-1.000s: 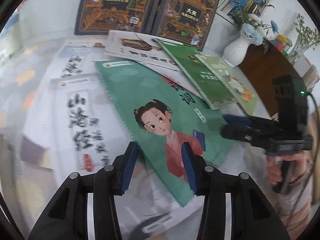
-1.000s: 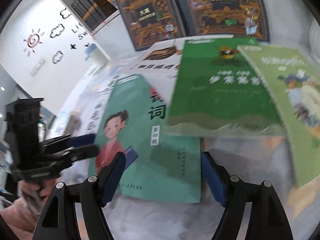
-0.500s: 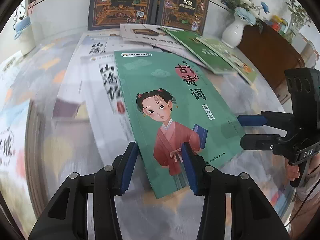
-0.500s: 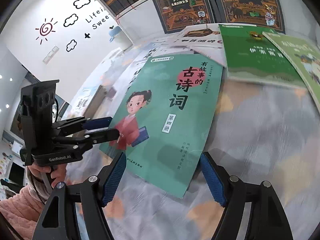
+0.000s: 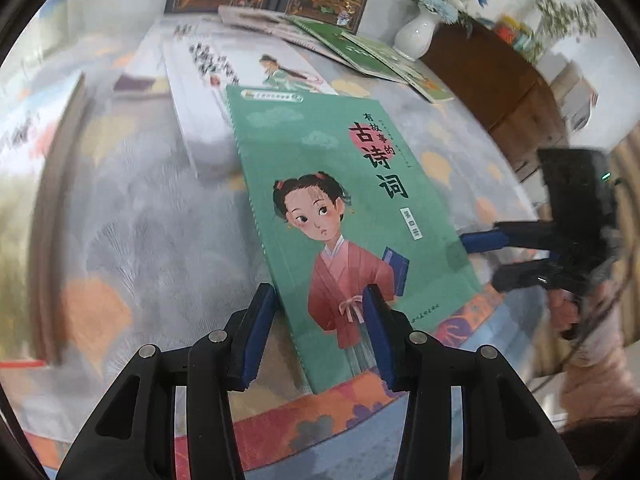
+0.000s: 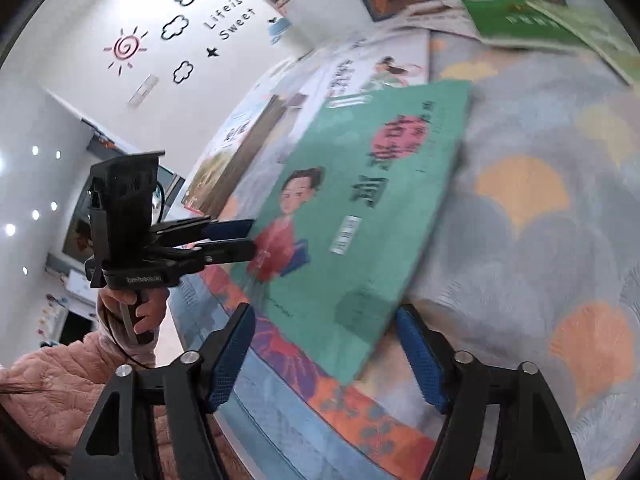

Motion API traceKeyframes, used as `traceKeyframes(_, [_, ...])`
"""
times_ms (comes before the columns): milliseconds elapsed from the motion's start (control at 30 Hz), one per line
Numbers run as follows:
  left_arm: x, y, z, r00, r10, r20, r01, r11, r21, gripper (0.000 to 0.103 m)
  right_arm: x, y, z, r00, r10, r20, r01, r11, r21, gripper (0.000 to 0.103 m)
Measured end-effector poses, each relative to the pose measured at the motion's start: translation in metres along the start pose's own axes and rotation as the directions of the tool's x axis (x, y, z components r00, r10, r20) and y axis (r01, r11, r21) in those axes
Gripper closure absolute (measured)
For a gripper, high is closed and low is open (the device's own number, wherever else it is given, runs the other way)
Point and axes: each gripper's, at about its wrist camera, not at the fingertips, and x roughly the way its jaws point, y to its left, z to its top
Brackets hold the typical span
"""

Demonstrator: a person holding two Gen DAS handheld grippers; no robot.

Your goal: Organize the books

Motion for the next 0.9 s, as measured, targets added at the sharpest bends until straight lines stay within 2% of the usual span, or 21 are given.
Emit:
traceKeyframes(33, [0.001,0.004,0.003,1.0,-0.014,0.002,0.014,1.0,-0.015,0.063,0.0,-0.011,0.002,1.0,0.027,0.014,-0.027,0.999,0.028,0.048])
traceKeyframes(133, [0.008,0.009,0.012,1.0,-0.027,0.003,0.027,0.999,-0.024,0.068,0.003,-0.036,0.013,0.99,0.126,0.058,-0.131,0.987,0.094,0.056])
traceKeyframes(200, [0.011,0.014,0.017,0.999,-0.04,0.006,0.04,0.998,-0.049,0.072,0.007,-0.042,0.022,0.99,0.126,0.064,-0.132,0.987,0.09,0.062])
traceKeyframes(267, [0.012,0.02,0.021,0.999,-0.044,0.004,0.045,0.997,-0.068,0.076,0.011,-0.04,0.028,0.991,0.119,0.063,-0.123,0.989,0.076,0.063])
traceKeyframes(367, [0.014,0.026,0.024,0.998,-0.057,0.012,0.057,0.995,-0.079,0.077,0.016,-0.034,0.033,0.994,0.093,0.055,-0.095,0.995,0.024,0.066])
traceKeyframes(400, [0.015,0.027,0.025,0.998,-0.06,0.015,0.061,0.994,-0.086,0.077,0.017,-0.034,0.034,0.994,0.089,0.056,-0.09,0.996,0.013,0.072])
traceKeyframes(433, [0.015,0.028,0.025,0.998,-0.062,0.022,0.064,0.993,-0.096,0.077,0.017,-0.037,0.035,0.995,0.083,0.061,-0.084,0.996,0.013,0.082])
traceKeyframes(533, [0.014,0.027,0.023,0.998,-0.047,0.049,0.051,0.995,-0.082,0.078,0.015,-0.049,0.029,0.988,0.124,0.09,-0.127,0.991,0.034,0.091])
traceKeyframes(633, [0.014,0.021,0.022,0.998,-0.014,0.066,0.018,0.998,-0.066,0.077,0.012,-0.045,0.021,0.987,0.107,0.122,-0.106,0.994,-0.011,0.09])
traceKeyframes(767, [0.013,0.03,0.019,0.994,-0.033,0.108,0.046,0.992,-0.12,0.078,0.011,-0.043,0.018,0.986,0.101,0.135,-0.098,0.995,-0.026,0.09])
traceKeyframes(900, [0.012,0.028,0.014,0.988,0.006,0.155,0.016,0.99,-0.141,0.078,0.011,-0.04,0.019,0.985,0.098,0.139,-0.095,0.995,-0.029,0.09])
